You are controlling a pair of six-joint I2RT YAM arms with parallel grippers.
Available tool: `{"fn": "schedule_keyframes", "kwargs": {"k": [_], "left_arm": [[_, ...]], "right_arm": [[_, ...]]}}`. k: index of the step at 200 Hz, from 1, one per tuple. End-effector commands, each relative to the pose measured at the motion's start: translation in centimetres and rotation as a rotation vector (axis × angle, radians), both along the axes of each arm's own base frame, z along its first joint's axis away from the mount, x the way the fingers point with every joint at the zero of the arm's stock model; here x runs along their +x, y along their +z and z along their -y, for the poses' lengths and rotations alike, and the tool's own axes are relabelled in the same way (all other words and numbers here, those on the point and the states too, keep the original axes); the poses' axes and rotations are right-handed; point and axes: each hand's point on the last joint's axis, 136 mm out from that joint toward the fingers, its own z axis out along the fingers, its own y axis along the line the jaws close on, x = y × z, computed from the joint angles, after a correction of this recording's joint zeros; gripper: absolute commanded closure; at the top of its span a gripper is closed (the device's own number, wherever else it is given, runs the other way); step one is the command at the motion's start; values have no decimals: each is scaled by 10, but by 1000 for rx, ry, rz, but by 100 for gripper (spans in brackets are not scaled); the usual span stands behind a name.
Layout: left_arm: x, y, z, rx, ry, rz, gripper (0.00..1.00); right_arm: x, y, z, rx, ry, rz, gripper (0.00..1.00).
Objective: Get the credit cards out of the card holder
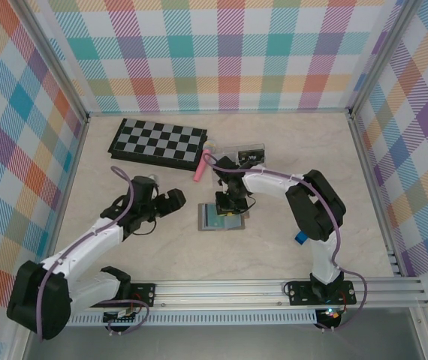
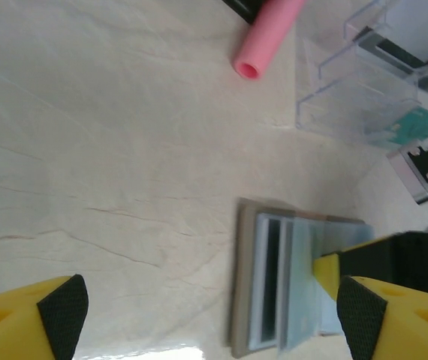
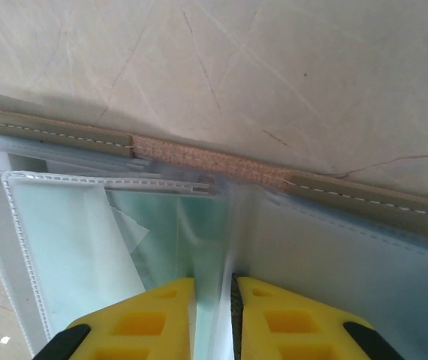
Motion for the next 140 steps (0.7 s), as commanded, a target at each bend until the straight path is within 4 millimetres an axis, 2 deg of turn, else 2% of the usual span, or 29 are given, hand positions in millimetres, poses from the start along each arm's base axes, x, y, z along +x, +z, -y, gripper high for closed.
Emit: {"fn": "schedule_keyframes", "kwargs": {"k": [1, 28, 68, 94, 140], "left_arm": [[4, 15, 30, -142, -88, -18, 20], [1, 13, 47, -192, -131, -59, 36], [-6, 16, 72, -238, -203, -95, 52], [-15, 13, 93, -215, -280, -137, 58], [-18, 2, 109, -200, -304, -202, 64]], "right_arm": [[-9, -21, 14, -91, -1, -42, 81], [-10, -24, 15, -91, -4, -47, 82], [-11, -26, 15, -88, -8, -47, 84], [-13, -27, 14, -79, -15, -56, 85], [-13, -26, 13, -66, -24, -49, 85]]}}
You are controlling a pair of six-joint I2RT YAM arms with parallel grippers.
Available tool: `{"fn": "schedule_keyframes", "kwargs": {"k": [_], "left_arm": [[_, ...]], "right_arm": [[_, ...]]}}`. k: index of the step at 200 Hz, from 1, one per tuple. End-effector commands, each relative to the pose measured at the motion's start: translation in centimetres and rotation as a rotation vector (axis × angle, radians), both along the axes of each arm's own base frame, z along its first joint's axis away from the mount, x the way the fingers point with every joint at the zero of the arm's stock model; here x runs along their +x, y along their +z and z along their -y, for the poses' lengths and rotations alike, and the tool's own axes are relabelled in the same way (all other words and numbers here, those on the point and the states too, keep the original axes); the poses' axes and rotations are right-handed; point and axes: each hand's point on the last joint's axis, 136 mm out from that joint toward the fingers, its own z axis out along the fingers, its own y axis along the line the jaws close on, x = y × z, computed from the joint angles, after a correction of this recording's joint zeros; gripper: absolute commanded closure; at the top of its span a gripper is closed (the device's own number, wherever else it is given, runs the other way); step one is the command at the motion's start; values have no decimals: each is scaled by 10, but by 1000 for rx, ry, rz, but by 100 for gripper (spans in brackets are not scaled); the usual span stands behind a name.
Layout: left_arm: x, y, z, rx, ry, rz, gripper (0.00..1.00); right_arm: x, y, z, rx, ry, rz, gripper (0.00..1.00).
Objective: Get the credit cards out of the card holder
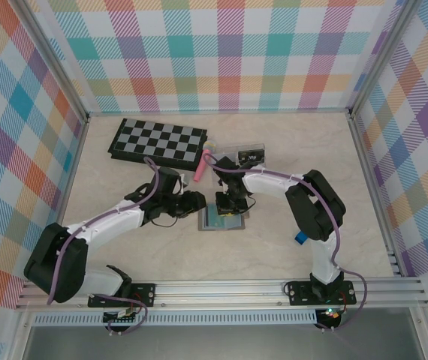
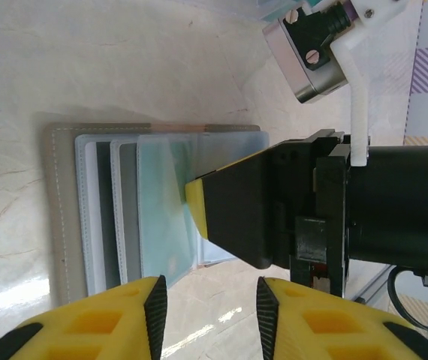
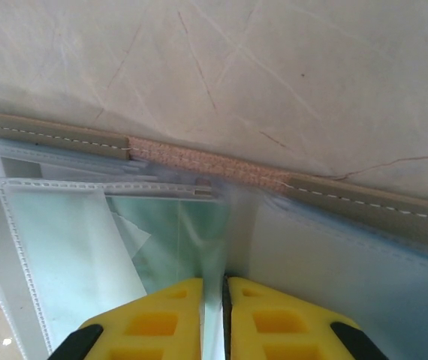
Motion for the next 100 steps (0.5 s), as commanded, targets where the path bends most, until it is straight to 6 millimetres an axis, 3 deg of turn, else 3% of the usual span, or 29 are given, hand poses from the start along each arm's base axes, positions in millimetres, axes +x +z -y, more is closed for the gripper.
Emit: {"fn": "schedule_keyframes", "kwargs": {"k": [1, 26, 100], "left_arm": [[-5, -1, 11, -7, -37, -40, 64], [-6, -11, 20, 11, -40, -66, 68], [-1, -42, 17, 110, 34, -136, 84]], "right_arm": [[-12, -25, 14, -69, -17, -45, 85], [-12, -25, 13, -68, -20, -45, 86], [-13, -26, 11, -56, -26, -50, 86]]}}
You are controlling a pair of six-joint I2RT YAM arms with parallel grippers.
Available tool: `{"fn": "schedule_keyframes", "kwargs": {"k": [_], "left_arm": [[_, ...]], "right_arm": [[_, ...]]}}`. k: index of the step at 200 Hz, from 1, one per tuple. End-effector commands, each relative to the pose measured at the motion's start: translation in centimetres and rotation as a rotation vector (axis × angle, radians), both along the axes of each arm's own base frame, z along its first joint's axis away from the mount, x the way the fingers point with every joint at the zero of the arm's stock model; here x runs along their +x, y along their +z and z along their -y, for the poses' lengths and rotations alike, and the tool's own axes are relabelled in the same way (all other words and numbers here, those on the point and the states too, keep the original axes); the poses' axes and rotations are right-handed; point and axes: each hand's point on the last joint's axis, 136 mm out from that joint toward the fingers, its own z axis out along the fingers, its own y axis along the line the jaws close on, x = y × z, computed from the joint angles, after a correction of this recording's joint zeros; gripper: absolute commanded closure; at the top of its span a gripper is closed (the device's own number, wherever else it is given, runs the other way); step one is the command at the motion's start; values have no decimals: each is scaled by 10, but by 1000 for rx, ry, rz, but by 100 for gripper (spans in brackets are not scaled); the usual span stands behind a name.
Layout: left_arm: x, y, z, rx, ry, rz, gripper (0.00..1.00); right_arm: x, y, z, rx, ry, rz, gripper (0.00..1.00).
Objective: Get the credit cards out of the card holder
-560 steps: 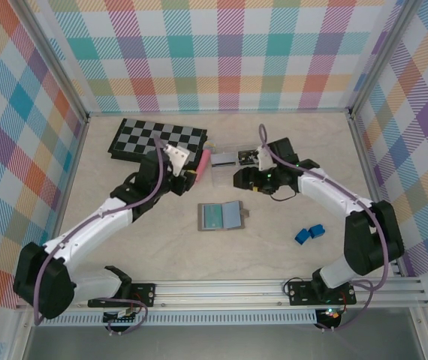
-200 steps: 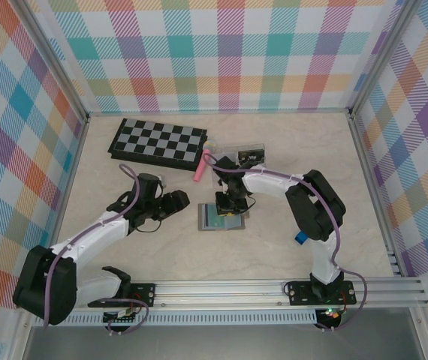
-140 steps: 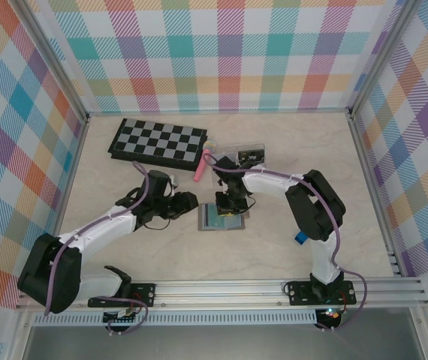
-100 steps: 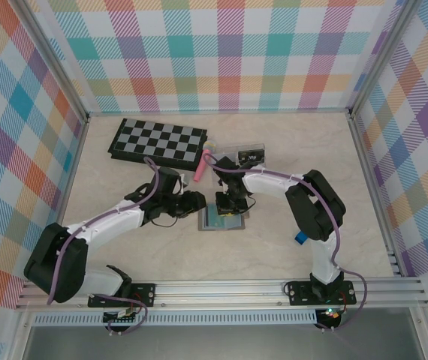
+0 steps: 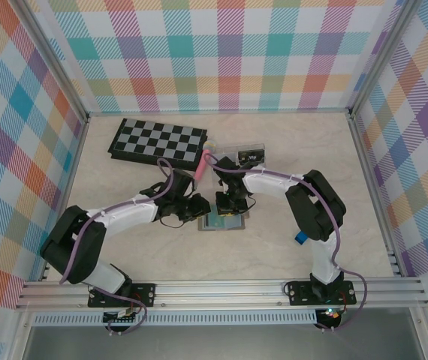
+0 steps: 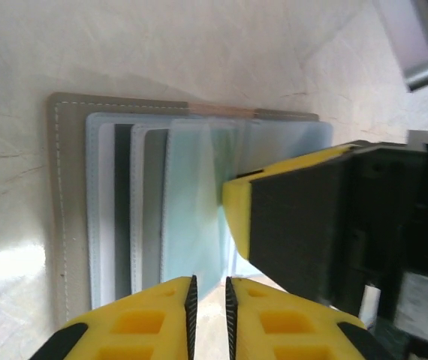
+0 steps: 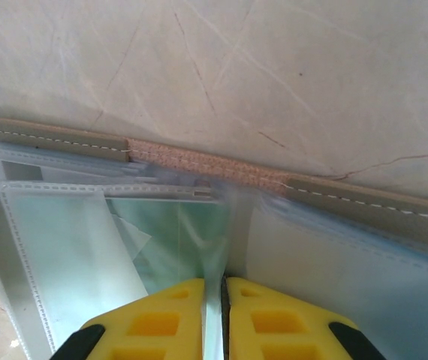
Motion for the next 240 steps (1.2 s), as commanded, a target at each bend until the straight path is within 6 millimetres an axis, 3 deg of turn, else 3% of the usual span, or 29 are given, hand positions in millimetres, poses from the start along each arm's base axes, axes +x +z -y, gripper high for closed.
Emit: {"fn": "schedule_keyframes", "kwargs": {"k": [1, 43, 109, 240], "left_arm": [[1, -3, 3, 20, 17, -19, 84], [3, -5, -1, 63, 2, -14, 86], [0, -17, 2, 74, -2, -49, 78], [-5, -29, 13, 34, -35, -95, 77]], "right_arm": [[-13, -25, 12, -63, -8, -46, 86], [-13, -25, 10, -49, -5, -50, 86], [-14, -25, 10, -49, -6, -51, 86], [-15, -26, 10, -42, -7, -55, 87]]}}
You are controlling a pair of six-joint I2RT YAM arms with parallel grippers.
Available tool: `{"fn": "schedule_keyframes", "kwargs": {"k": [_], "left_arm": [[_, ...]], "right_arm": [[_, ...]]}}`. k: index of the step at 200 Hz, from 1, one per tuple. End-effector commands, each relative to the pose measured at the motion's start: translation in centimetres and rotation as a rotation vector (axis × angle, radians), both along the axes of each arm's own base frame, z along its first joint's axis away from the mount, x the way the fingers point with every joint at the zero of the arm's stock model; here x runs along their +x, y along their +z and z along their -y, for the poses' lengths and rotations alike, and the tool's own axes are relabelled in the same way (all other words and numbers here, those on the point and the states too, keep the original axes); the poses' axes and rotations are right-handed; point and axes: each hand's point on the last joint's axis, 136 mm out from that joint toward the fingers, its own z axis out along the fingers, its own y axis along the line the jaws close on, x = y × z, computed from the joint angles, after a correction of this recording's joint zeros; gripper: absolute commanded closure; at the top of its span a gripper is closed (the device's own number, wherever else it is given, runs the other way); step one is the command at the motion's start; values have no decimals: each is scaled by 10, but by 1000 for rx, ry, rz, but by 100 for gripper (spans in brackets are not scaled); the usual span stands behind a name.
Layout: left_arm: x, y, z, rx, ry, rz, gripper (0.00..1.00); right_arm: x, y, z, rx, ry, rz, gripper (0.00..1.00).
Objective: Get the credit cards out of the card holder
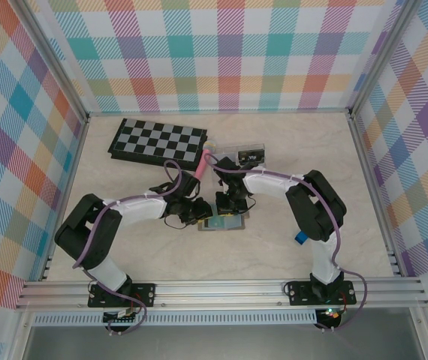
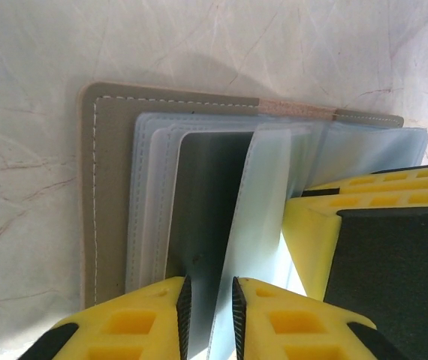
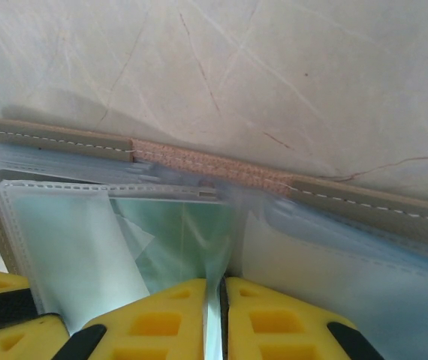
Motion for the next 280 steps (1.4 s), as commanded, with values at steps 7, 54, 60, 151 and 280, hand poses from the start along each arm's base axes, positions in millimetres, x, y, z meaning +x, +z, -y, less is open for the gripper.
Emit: {"fn": "schedule_keyframes", "kwargs": {"k": [7, 54, 60, 151, 280], "left_arm": [[-3, 3, 10, -32, -25, -11, 78], [-4, 0, 11, -44, -20, -17, 82], [-4, 0, 12, -48, -21, -19, 83], [-3, 0, 7, -31, -6, -8, 96], [6, 48, 51, -310, -65, 45, 60]], "right_arm": [[-14, -26, 11, -54, -5, -56, 87], [-13, -22, 10, -50, -1, -48, 86], [-13, -22, 10, -48, -1, -46, 86], [14, 43, -5, 95, -52, 154, 72], [25, 87, 57, 63, -251, 350, 44]]}}
